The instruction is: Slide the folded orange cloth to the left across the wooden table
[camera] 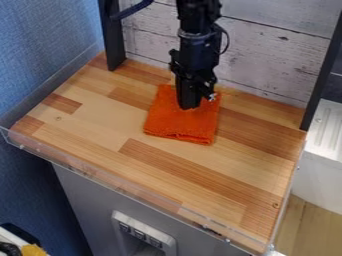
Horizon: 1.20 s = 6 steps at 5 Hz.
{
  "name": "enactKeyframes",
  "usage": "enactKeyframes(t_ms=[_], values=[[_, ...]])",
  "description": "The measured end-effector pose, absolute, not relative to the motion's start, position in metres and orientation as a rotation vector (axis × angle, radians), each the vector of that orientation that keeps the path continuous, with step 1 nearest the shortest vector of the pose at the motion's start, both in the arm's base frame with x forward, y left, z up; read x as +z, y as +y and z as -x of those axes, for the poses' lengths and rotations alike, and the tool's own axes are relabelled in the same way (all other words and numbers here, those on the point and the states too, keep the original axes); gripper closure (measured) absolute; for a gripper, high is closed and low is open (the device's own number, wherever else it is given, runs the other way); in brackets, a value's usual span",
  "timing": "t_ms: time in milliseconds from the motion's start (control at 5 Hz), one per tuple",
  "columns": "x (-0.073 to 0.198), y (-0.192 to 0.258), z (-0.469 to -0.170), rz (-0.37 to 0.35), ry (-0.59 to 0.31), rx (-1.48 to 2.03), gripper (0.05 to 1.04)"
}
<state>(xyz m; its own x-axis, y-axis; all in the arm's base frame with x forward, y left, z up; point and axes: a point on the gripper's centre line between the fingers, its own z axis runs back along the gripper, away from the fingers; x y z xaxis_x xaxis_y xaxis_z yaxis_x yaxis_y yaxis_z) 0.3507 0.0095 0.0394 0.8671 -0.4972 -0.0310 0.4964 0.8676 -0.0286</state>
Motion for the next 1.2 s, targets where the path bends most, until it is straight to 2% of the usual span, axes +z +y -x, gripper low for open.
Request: enactKeyframes(t_ms=[400, 800, 1200], values=[[0.026, 0.005, -0.342, -0.012, 0.053, -0.509, 1.021], [0.018, 0.001, -0.34, -0.037, 0.031, -0.503, 1.021], [0.013, 0.014, -0.335, -0.033, 0.008, -0.477, 1.021]])
